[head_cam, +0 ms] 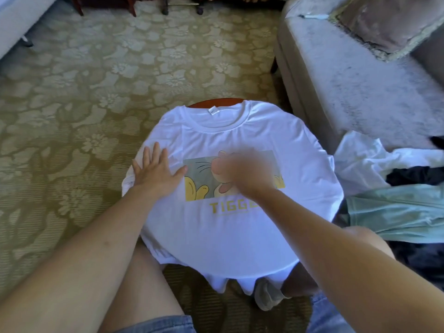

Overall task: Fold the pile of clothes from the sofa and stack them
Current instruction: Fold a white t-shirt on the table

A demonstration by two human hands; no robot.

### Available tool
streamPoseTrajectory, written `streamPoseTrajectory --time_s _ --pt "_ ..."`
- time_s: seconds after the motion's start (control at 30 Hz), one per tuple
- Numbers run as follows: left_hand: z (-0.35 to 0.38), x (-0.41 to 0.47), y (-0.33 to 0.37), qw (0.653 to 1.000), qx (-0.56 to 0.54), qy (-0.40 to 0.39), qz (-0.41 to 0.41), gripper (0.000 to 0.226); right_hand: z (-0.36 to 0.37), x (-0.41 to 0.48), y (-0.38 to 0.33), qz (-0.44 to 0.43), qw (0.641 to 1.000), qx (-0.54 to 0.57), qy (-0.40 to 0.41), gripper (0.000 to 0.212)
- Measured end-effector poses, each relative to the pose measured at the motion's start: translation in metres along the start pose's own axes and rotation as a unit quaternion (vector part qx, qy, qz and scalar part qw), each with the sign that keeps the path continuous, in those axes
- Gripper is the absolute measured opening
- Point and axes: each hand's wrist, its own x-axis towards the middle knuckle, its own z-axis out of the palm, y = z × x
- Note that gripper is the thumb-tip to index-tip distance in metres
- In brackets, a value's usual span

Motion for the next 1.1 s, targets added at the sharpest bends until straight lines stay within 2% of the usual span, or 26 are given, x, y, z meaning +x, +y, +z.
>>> streamPoseTrajectory --time_s 0.1,0.2,0.33,0.43,0.5,0.57,0.67,0.73,0.8,0.87,0.93,1.0,1.1 --pt "-0.001 -0.005 0.033 1.000 0.002 0.025 0.001 0.089 -0.021 -0.007 0.055 0.089 0.992 0.037 0.084 0.064" --pt "0.000 -0.010 0.079 0.998 0.030 0.033 0.043 0.084 -0.035 -0.019 0.118 0.170 0.970 0.077 0.158 0.065" --pt "0.011 -0.017 0.153 0.991 0.039 0.023 0.129 0.079 -0.046 -0.026 0.177 0.278 0.920 0.244 0.132 0.060" --pt "0.027 -0.026 0.197 0.983 0.035 0.018 0.180 0.076 -0.056 -0.024 0.198 0.249 0.893 0.363 0.093 0.058" --pt "0.039 -0.027 0.212 0.982 0.029 0.015 0.186 0.074 -0.054 -0.016 0.206 0.224 0.890 0.392 0.064 0.052" --pt "0.052 -0.027 0.217 0.983 0.035 0.034 0.176 0.072 -0.052 -0.004 0.209 0.214 0.875 0.430 0.058 0.055" --pt "0.062 -0.023 0.219 0.983 0.051 0.065 0.164 0.071 -0.046 0.018 0.215 0.228 0.817 0.528 0.038 0.064" --pt "0.062 -0.024 0.218 0.982 0.049 0.069 0.167 0.071 -0.044 0.031 0.222 0.253 0.769 0.586 0.027 0.056" --pt "0.063 -0.023 0.218 0.982 0.048 0.072 0.168 0.071 -0.030 0.050 0.241 0.265 0.751 0.604 0.034 0.037" --pt "0.064 -0.024 0.217 0.982 0.047 0.079 0.168 0.070 -0.017 0.067 0.256 0.254 0.735 0.626 0.055 0.041" --pt "0.065 -0.025 0.217 0.981 0.045 0.088 0.169 0.070 -0.020 0.065 0.253 0.259 0.711 0.653 0.042 0.048" --pt "0.065 -0.025 0.218 0.980 0.043 0.093 0.170 0.070 -0.029 0.064 0.248 0.267 0.701 0.660 0.041 0.053" --pt "0.065 -0.026 0.217 0.981 0.044 0.090 0.169 0.069 -0.036 0.064 0.254 0.254 0.734 0.626 0.076 0.031"
